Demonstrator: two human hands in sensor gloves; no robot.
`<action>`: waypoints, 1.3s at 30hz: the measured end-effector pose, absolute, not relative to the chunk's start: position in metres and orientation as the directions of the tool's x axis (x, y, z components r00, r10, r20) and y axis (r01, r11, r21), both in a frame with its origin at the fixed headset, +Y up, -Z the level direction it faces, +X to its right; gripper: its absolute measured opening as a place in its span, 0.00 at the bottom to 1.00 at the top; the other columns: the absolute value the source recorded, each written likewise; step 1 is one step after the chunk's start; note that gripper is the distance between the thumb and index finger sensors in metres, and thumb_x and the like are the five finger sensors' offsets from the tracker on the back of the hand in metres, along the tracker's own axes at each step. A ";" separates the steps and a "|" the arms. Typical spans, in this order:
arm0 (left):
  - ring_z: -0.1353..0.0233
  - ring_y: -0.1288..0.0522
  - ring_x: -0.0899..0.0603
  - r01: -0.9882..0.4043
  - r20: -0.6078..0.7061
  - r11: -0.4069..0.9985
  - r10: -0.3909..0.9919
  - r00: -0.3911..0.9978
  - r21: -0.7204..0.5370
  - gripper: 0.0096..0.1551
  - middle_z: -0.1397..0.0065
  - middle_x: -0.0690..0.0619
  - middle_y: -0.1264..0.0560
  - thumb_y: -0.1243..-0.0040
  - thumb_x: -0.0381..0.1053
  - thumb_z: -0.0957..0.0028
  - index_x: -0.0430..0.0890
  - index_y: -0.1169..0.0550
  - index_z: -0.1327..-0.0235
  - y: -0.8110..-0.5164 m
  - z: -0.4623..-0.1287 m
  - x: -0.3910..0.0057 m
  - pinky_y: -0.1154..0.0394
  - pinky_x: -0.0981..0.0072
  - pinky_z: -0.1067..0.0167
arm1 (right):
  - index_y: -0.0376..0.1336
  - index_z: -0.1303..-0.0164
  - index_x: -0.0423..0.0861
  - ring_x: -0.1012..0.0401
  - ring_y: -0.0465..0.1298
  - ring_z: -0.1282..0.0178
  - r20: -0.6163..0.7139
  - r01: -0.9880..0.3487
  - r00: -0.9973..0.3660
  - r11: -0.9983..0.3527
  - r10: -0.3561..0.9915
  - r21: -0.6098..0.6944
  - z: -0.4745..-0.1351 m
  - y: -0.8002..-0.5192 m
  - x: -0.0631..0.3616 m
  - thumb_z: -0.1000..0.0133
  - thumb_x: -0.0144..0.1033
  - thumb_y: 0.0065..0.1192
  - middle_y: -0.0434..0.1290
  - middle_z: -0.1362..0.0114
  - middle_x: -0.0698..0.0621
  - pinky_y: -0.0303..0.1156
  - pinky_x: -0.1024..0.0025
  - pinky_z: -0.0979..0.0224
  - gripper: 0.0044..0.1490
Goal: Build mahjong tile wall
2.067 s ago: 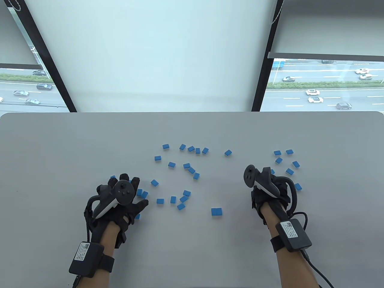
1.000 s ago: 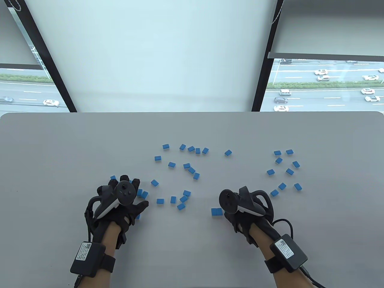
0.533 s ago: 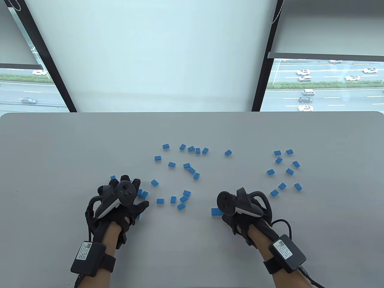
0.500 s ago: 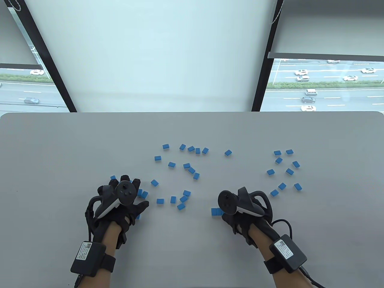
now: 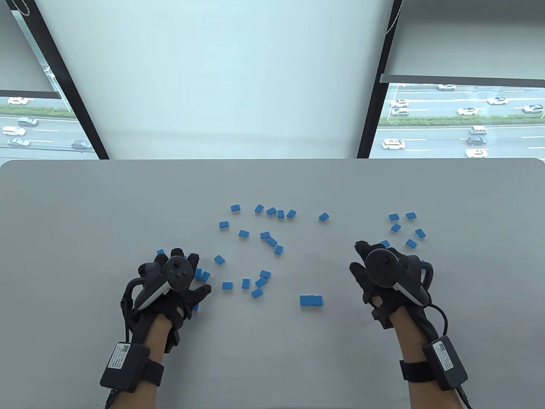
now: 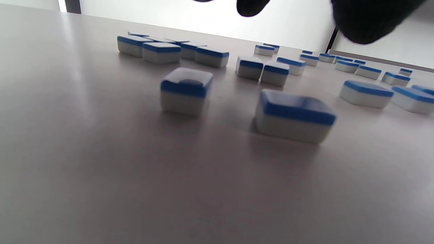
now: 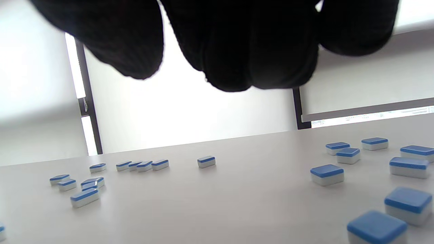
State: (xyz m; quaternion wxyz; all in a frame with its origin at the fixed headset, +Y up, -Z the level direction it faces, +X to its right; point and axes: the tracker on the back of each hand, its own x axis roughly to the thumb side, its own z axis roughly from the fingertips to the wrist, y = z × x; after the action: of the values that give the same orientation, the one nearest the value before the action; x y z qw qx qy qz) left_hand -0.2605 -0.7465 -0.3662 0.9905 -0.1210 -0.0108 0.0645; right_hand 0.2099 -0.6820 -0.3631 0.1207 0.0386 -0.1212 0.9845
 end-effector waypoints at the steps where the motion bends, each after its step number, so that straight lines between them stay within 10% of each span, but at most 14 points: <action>1: 0.17 0.59 0.30 -0.126 0.006 0.962 0.131 0.991 -0.241 0.53 0.13 0.51 0.56 0.49 0.77 0.57 0.60 0.48 0.19 -0.747 -0.366 -0.261 0.61 0.22 0.31 | 0.64 0.36 0.46 0.51 0.79 0.55 0.082 -0.252 -0.968 -0.938 0.239 -0.237 -0.364 -0.682 0.217 0.55 0.49 0.71 0.76 0.43 0.50 0.74 0.49 0.45 0.39; 12: 0.17 0.59 0.30 -0.128 0.004 0.961 0.133 0.991 -0.244 0.53 0.13 0.51 0.56 0.49 0.77 0.57 0.60 0.48 0.19 -0.747 -0.366 -0.261 0.61 0.22 0.31 | 0.65 0.37 0.45 0.53 0.79 0.61 -0.188 -0.171 -0.966 -0.984 0.175 -0.041 -0.386 -0.729 0.265 0.56 0.51 0.72 0.77 0.48 0.51 0.75 0.51 0.51 0.39; 39: 0.17 0.59 0.30 -0.133 -0.005 0.962 0.136 0.991 -0.237 0.52 0.13 0.51 0.56 0.49 0.77 0.57 0.61 0.48 0.19 -0.746 -0.364 -0.263 0.61 0.22 0.31 | 0.68 0.39 0.45 0.53 0.78 0.62 -0.164 -0.025 -0.986 -0.996 0.010 0.090 -0.396 -0.750 0.254 0.58 0.43 0.79 0.77 0.49 0.50 0.74 0.50 0.50 0.37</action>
State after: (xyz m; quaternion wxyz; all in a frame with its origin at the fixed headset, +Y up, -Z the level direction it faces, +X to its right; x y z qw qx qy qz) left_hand -0.2633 -0.7457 -0.3644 0.9905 -0.1192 -0.0058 0.0679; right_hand 0.2541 -0.7498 -0.3956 0.0088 -0.0821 0.0458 0.9955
